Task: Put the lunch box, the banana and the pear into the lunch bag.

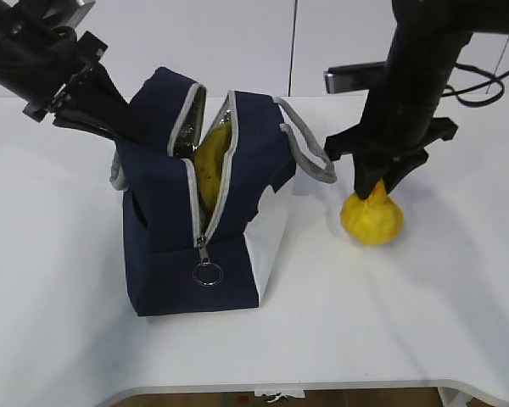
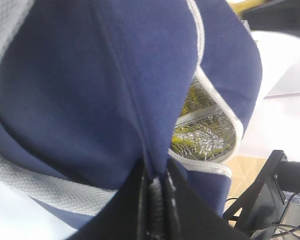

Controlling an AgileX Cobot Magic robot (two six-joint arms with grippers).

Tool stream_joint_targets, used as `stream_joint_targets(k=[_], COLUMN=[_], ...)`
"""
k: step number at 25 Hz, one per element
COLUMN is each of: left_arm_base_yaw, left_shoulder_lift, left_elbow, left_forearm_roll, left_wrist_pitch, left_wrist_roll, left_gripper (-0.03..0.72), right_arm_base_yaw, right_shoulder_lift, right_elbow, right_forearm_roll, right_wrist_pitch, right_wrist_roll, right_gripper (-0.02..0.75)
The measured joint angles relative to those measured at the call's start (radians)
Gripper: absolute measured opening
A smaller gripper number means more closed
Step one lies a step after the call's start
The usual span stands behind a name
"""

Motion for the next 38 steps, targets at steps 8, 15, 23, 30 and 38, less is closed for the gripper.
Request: stream_joint_targets(k=[8,15,23,30,38], left_arm_base_yaw=[0.000,0.000,0.000,0.000,0.000], left_shoulder_lift=[0.000,0.000,0.000,0.000,0.000], left_elbow=[0.000,0.000,0.000,0.000,0.000], left_forearm_roll=[0.002,-0.002,-0.006,-0.007,-0.008], left_wrist_pitch=[0.000,0.000,0.000,0.000,0.000], left_wrist_roll=[0.000,0.000,0.000,0.000,0.000], left_gripper=[0.012,0.012,0.012,0.012,0.012], right_arm_base_yaw=[0.000,0.000,0.000,0.000,0.000], right_shoulder_lift=[-0.192,-0.348,-0.358,-0.274,-0.101], right_elbow=[0.000,0.000,-0.002,-0.007,-0.009], right_forearm_roll=[-0.002,0.003,0.337,0.733,0.887], right_wrist_pitch=[0.009,0.029,-0.071,-0.189,-0.254], right_wrist_roll=[-0.002,-0.002,-0.091,-0.309,-0.451], right_gripper=[0.237,0.237,0.237,0.236,0.236])
